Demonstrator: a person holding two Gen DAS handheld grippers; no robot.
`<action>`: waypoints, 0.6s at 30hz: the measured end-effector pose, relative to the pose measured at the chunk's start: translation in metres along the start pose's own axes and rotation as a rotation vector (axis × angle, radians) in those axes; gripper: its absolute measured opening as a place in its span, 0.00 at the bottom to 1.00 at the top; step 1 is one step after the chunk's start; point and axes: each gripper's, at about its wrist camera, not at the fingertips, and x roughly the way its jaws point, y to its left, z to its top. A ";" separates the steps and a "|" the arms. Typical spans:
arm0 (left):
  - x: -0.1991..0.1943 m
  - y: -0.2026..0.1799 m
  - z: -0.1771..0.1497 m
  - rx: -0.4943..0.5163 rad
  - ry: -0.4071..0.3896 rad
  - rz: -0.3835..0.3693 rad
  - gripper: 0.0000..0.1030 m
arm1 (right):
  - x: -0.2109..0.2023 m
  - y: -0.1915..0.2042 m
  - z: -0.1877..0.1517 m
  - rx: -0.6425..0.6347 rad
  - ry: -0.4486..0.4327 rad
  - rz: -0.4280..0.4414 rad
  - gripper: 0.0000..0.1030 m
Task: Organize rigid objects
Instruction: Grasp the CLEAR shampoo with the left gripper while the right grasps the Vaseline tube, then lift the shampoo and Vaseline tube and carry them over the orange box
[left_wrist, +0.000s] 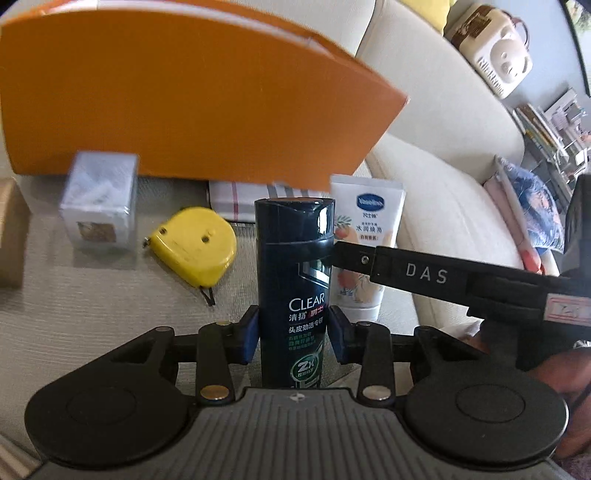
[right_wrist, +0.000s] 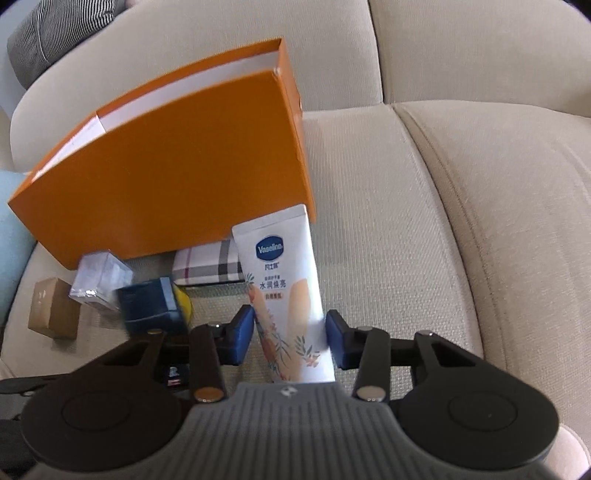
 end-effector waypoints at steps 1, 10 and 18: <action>-0.004 0.001 0.001 0.001 -0.011 -0.002 0.42 | -0.003 0.001 0.000 -0.002 -0.012 -0.002 0.40; -0.034 0.012 0.012 0.008 -0.104 -0.021 0.42 | -0.019 0.017 -0.003 -0.048 -0.062 -0.011 0.20; -0.056 -0.003 0.032 -0.010 -0.165 -0.044 0.42 | -0.051 0.028 -0.004 -0.072 -0.129 -0.007 0.20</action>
